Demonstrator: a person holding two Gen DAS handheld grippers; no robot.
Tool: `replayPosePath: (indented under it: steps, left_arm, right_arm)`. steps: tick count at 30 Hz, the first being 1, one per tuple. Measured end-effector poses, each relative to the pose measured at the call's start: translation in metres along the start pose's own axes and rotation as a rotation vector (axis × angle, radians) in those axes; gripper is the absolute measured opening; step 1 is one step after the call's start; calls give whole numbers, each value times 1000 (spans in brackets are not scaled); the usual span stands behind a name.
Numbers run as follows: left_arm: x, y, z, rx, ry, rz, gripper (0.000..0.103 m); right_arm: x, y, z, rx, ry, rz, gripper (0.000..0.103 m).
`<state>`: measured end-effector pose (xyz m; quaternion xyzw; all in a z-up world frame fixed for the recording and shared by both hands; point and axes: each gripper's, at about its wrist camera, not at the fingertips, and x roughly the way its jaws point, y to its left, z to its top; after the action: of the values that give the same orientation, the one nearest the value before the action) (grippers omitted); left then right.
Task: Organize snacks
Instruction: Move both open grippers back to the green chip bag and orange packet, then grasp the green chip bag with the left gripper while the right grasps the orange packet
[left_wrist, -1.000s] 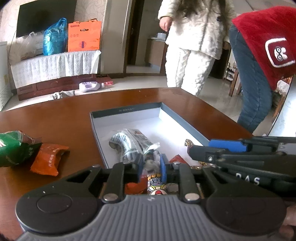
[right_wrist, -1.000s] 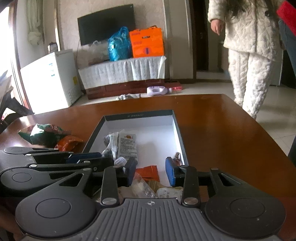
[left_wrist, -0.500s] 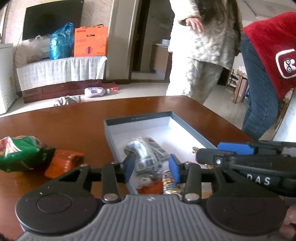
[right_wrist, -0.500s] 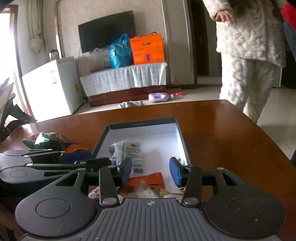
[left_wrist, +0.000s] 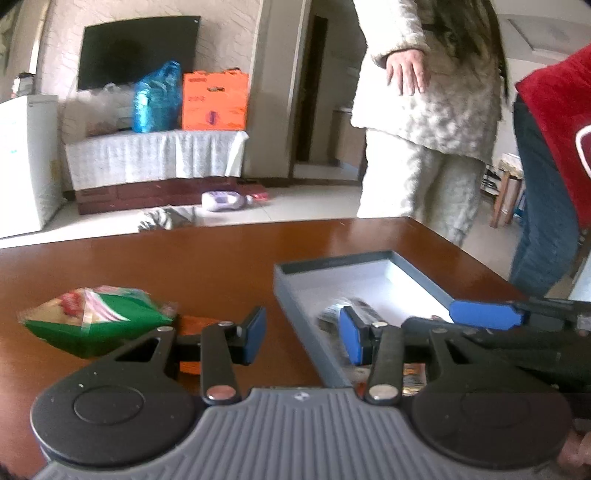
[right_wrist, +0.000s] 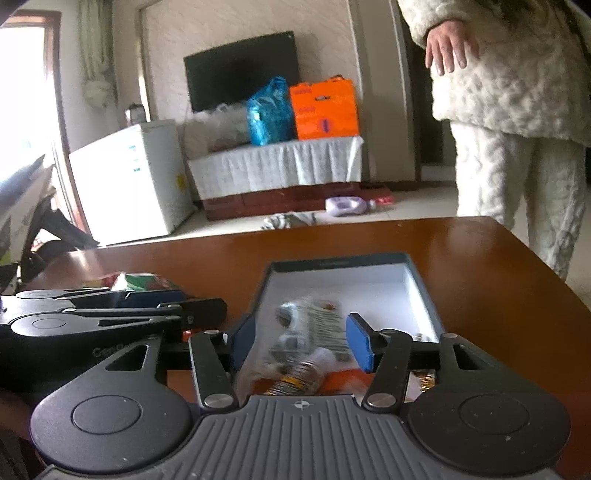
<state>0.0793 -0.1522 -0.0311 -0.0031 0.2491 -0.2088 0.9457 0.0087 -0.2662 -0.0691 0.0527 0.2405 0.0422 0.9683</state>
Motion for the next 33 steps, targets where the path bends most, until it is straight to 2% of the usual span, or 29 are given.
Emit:
replayPosePath:
  steps: [15,16,21,23,28,33]
  left_arm:
    - [-44,95,0,69,-4,135,43]
    - [-46,99,0,72,-5,139,45]
    - [-53,116,0,75,-13,141,68]
    - [-56,123,0,70,-18,152,83]
    - [-59,132,0,67,-27,191,86]
    - [-54,143,0,124,-19,216,88]
  right_arm:
    - [25,63,2,-71,45,87,60]
    - [27,67,2,-74,47,89,61]
    - [37,79,1,-79,65,95,61]
    - [42,83,1,-79,73,99,61]
    - [52,95,-2,-83,90,107,62]
    - [60,104,-3,-89,102,111,62]
